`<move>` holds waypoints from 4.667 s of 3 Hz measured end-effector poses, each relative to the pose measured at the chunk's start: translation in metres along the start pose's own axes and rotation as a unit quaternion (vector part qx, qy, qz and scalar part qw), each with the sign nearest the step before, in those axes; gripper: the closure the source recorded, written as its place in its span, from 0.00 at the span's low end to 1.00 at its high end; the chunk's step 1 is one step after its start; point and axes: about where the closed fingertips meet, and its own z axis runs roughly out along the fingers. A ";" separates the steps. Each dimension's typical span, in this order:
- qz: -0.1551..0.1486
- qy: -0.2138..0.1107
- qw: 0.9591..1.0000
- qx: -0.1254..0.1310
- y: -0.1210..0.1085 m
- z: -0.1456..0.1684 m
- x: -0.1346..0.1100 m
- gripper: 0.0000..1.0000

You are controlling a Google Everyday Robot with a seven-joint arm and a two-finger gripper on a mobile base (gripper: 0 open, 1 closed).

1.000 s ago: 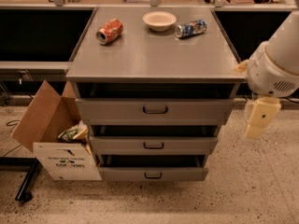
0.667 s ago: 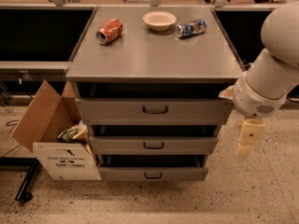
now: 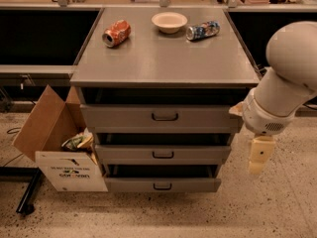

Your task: Open bottom drawer

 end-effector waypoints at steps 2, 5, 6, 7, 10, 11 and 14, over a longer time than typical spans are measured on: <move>-0.040 -0.029 0.998 -0.045 0.030 0.140 0.014 0.00; -0.051 -0.058 0.990 -0.117 0.047 0.246 0.010 0.00; -0.073 -0.042 0.988 -0.126 0.045 0.275 0.020 0.00; -0.100 -0.016 0.986 -0.135 0.037 0.327 0.039 0.00; -0.096 0.012 0.981 -0.167 0.030 0.456 0.089 0.00; -0.101 -0.019 0.981 -0.164 0.025 0.468 0.087 0.00; -0.090 -0.191 0.969 -0.127 -0.024 0.538 0.075 0.00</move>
Offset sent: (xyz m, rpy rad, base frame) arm -0.0242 0.0037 -0.1957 0.0855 0.0908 0.1218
